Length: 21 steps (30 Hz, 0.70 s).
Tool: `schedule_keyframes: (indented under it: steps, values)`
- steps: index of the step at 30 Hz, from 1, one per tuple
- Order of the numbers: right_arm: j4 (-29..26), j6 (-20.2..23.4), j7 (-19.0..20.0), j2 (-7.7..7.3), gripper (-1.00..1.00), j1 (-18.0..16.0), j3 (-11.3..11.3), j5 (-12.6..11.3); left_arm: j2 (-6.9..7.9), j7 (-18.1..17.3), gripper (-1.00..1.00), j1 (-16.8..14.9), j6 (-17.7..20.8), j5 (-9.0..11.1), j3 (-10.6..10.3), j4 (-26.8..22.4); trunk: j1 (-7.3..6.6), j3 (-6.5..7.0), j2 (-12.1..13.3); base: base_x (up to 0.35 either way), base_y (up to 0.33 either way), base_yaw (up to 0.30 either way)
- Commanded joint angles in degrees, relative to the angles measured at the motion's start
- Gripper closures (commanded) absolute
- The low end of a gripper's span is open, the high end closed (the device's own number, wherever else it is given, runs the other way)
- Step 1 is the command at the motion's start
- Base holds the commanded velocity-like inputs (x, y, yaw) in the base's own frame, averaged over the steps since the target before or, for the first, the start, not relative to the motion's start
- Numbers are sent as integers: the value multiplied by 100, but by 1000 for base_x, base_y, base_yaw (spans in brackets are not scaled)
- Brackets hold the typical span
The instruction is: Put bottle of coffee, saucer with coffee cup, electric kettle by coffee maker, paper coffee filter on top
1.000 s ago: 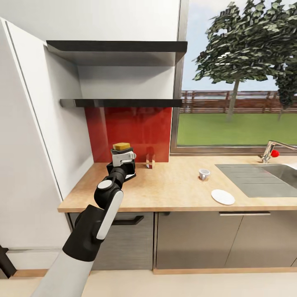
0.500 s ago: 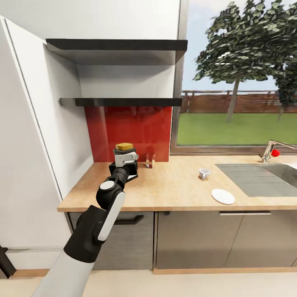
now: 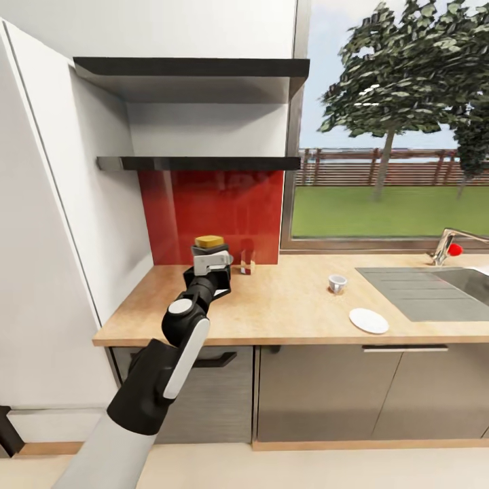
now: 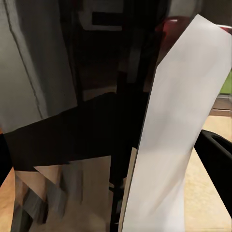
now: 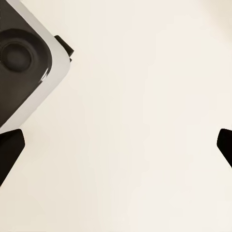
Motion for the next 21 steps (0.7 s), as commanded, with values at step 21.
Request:
schedule_keyframes:
  steps: [21]
  values:
    - [36, -18, 0, 50, -100, -2, -48, 49, -2, 63, 100, -7, 12, 50, -161, -32, 463, -386, -850, 0, 0, 0]
